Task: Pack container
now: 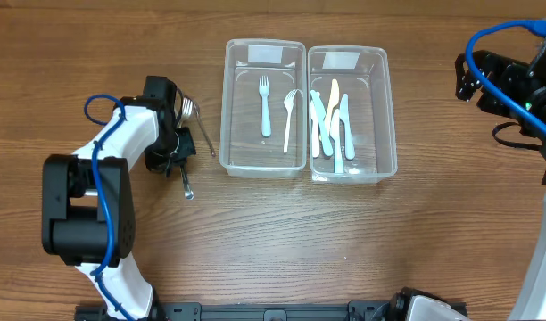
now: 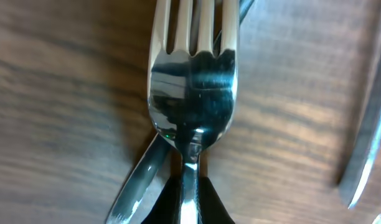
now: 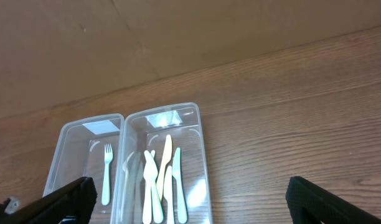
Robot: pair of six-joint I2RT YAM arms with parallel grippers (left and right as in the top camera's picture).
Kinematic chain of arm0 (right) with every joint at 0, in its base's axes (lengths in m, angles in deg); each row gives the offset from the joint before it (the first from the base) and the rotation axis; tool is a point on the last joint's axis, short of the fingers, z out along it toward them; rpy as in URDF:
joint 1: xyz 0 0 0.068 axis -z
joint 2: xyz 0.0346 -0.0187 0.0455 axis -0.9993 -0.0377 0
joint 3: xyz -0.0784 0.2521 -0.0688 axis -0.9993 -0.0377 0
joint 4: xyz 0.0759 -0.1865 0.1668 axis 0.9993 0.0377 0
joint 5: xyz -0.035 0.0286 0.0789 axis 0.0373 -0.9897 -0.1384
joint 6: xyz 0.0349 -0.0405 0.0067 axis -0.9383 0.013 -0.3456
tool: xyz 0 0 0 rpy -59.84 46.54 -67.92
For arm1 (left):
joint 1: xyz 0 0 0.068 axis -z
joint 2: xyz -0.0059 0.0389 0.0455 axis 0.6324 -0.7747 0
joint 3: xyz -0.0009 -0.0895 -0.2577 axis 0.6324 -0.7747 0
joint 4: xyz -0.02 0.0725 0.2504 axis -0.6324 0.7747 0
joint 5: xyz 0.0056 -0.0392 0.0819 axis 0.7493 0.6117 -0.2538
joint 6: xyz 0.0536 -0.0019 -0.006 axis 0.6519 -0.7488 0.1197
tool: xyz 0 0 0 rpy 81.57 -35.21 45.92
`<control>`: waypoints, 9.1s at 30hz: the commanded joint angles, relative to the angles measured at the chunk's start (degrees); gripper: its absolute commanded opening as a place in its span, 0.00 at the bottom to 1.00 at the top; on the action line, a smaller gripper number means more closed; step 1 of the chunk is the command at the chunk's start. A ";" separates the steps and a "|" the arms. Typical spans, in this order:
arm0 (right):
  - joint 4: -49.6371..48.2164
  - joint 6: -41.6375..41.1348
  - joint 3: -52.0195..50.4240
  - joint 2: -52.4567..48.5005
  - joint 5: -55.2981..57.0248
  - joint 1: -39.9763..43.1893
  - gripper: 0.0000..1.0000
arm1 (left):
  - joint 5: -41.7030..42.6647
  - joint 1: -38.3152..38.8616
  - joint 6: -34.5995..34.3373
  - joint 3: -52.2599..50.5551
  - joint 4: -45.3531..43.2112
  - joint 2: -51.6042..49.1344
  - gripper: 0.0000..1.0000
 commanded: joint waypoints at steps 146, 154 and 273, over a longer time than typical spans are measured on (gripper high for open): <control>-0.28 -0.24 0.87 0.35 0.57 0.09 1.00 | 6.91 17.27 9.27 33.31 10.56 10.34 0.04; -0.28 -0.24 0.87 0.35 0.57 0.09 1.00 | 11.61 20.04 11.06 33.31 2.36 -5.60 0.04; -0.28 -0.24 0.87 0.35 0.57 0.09 1.00 | 2.75 20.52 1.07 37.81 5.57 -8.94 0.10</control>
